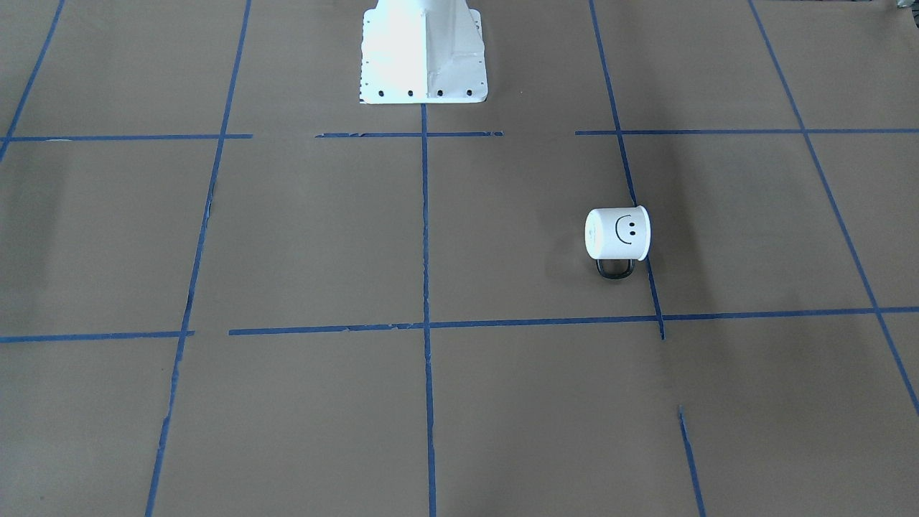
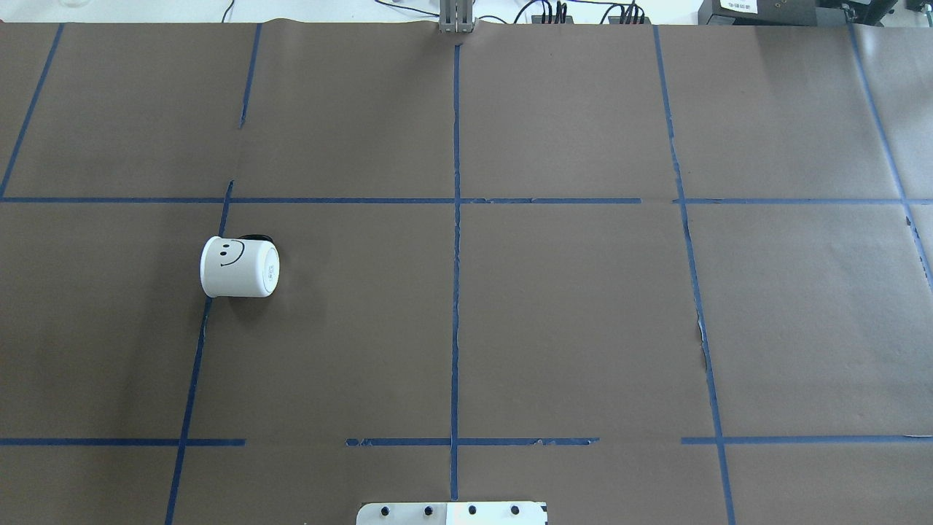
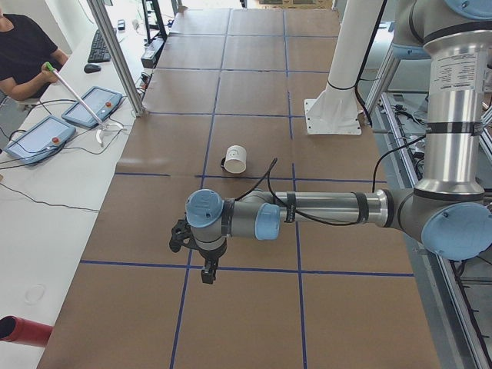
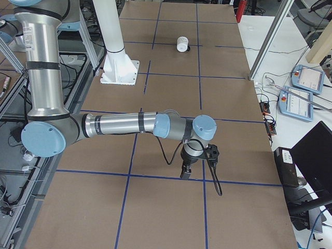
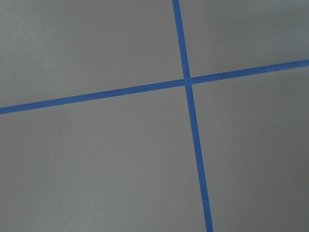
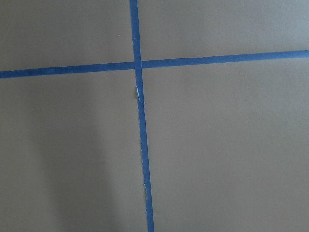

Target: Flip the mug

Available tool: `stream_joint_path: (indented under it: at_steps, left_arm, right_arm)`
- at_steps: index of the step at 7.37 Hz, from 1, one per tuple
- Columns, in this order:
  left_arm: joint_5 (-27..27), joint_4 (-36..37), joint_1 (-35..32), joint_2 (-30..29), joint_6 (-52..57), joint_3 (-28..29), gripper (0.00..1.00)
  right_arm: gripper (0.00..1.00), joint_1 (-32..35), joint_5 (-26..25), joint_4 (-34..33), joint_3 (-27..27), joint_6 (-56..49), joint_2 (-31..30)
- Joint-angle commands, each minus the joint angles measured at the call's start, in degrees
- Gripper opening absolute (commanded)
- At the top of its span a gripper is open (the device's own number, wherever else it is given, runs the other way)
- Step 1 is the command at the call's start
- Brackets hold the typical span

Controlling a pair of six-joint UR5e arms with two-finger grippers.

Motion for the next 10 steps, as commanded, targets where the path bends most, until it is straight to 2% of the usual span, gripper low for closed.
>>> stream_joint_path:
  at_steps: [1, 4, 5, 7, 8, 9, 10]
  left_arm:
    - [0.0, 1.0, 0.0, -1.3, 0.0, -0.3, 1.0]
    - [-1.7, 0.3, 0.0, -4.8, -0.3, -1.3, 1.0]
    - [-6.2, -0.9, 0.2, -6.8, -0.4, -1.6, 1.0]
    - [-9.8, -13.4, 2.0, -7.3, -3.6, -0.5, 1.0]
    - [-12.0, -20.0, 4.7, -7.3, -9.0, -0.5, 1.0]
    - [-12.1, -25.3, 6.7, -7.3, -11.9, -0.1, 1.0]
    - [-12.3, -32.9, 9.9, -7.3, -12.1, 3.4, 1.0]
  right_arm:
    - [1.0, 0.0, 0.0, 0.0, 0.0, 0.0, -0.1]
    - [1.0, 0.0, 0.0, 0.0, 0.0, 0.0, -0.1]
    - [1.0, 0.0, 0.0, 0.0, 0.0, 0.0, 0.0]
    - [1.0, 0.0, 0.0, 0.0, 0.0, 0.0, 0.0]
    - [1.0, 0.0, 0.0, 0.0, 0.0, 0.0, -0.1]
    - [1.0, 0.0, 0.0, 0.0, 0.0, 0.0, -0.1]
    - [1.0, 0.0, 0.0, 0.0, 0.0, 0.0, -0.1]
